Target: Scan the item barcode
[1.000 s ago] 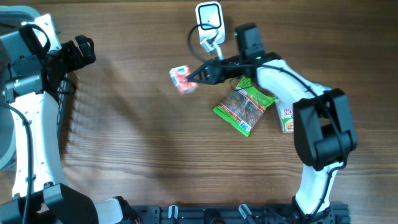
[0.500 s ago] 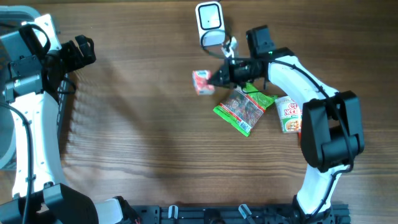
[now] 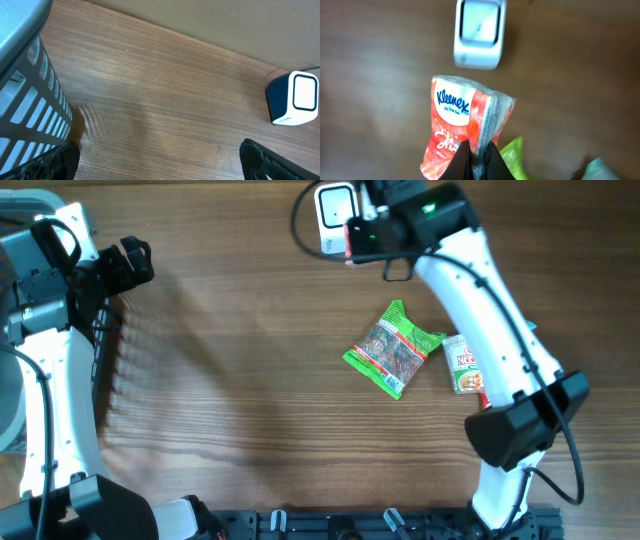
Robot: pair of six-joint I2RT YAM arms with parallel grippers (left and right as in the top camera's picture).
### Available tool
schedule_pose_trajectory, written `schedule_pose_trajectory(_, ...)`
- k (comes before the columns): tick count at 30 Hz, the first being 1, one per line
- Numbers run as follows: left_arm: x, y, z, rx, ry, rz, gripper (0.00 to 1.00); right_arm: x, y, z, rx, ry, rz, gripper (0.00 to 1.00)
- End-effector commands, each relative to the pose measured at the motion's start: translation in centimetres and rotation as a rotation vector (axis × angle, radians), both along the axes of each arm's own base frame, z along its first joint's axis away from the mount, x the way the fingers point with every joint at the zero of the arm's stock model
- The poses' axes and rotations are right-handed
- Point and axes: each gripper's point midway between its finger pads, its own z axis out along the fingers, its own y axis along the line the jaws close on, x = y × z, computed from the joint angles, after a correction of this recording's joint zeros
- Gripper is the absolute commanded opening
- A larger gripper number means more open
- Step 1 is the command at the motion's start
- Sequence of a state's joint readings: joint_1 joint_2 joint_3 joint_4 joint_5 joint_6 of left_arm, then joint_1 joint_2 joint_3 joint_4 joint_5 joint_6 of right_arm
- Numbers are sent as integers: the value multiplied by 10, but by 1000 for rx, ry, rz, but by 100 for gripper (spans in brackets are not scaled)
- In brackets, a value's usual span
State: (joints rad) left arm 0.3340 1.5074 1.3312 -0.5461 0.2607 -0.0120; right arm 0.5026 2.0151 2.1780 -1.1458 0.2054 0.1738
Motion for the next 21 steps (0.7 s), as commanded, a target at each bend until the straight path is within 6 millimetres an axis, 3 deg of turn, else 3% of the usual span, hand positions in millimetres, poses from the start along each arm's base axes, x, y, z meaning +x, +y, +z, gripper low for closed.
schedule_pose_trajectory(1, 2, 1, 6, 1, -16, -7, 100, 15, -14, 28, -261, -192, -45, 4)
schedule_pose_trajectory(5, 2, 1, 6, 1, -16, -7, 100, 43, -12, 23, -388, -288, -56, 4)
schedule_pose_trajectory(18, 2, 1, 6, 1, -16, -7, 100, 113, 20, -105, -545, -262, 76, 4)
schedule_pose_trajectory(21, 2, 1, 6, 1, -16, -7, 100, 122, 21, -121, -581, -270, 92, 4)
